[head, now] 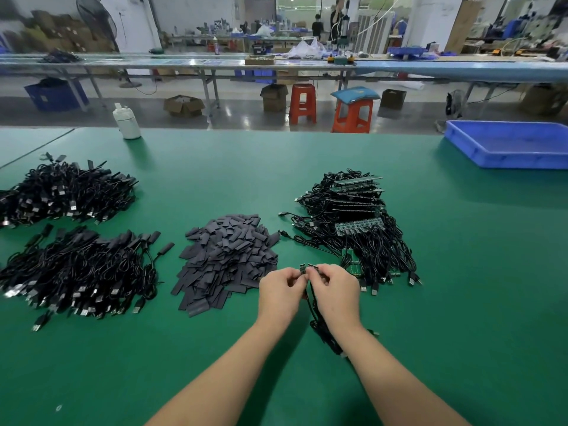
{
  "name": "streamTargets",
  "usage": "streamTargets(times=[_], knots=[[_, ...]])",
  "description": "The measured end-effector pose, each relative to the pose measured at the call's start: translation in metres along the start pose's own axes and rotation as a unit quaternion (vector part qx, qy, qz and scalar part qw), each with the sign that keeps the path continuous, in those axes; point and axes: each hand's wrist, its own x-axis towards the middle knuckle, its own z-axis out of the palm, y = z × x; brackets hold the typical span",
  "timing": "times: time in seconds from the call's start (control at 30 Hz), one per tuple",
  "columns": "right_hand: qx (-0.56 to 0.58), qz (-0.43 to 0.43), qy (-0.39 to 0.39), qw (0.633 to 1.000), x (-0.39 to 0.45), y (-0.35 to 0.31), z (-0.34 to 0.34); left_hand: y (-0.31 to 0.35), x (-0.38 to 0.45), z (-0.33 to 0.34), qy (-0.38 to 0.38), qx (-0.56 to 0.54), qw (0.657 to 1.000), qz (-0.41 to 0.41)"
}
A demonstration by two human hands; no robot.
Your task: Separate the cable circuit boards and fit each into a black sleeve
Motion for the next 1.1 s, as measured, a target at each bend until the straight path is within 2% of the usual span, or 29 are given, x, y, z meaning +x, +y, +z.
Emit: streamTargets(times=[0.13,0.23,0.33,0.43,0.53,0.57,0.63,0.7,0.73,0.77,0.83,0.9,1.03,1.1], knots=[[0.032,0.009,-0.023,0.999,0.012,0.011,-0.008,-0.006,0.004,-0.008,0.027,0.009,1.000,-0.010],[-0.022,0.022,-0.034,0.999,0.030,0.027,-0.018,-0.015,0.010,-0.022,0.042,-0.020,0.998,-0.049],[-0.074,0.082,-0.065,0.992,0.047,0.041,-0.027,-0.023,0.014,-0.035,0.035,-0.058,0.996,-0.058],[-0.064,0.130,-0.101,0.984,0.051,0.043,-0.028,-0.022,0.017,-0.043,0.020,-0.070,0.996,-0.047],[-0.076,0.055,-0.038,0.995,0.043,0.033,-0.026,-0.015,0.015,-0.045,-0.021,-0.110,0.993,-0.035],[-0.058,0.020,-0.045,0.997,0.038,0.027,-0.024,-0.012,0.014,-0.044,-0.048,-0.134,0.989,-0.032],[0.074,0.033,-0.152,0.985,0.028,0.008,-0.018,-0.005,0.010,-0.041,-0.096,-0.175,0.980,-0.024],[0.268,0.124,-0.283,0.913,0.016,-0.012,-0.010,0.001,0.009,-0.038,-0.104,-0.217,0.970,-0.021],[0.337,0.151,-0.314,0.875,0.012,-0.017,-0.006,0.002,0.010,-0.038,-0.093,-0.242,0.965,-0.027],[0.364,0.151,-0.324,0.860,0.009,-0.020,-0.003,0.002,0.011,-0.038,-0.079,-0.267,0.960,-0.036],[0.331,0.128,-0.311,0.882,0.004,-0.018,0.000,-0.003,0.013,-0.041,-0.057,-0.278,0.957,-0.059],[0.293,0.124,-0.301,0.899,0.003,-0.012,0.003,-0.014,0.013,-0.044,-0.061,-0.226,0.968,-0.086],[0.212,0.128,-0.297,0.922,0.001,-0.004,0.010,-0.039,0.010,-0.047,-0.134,-0.202,0.958,-0.154],[0.157,0.135,-0.287,0.935,-0.002,-0.001,0.016,-0.050,0.013,-0.047,-0.099,-0.147,0.974,-0.142]])
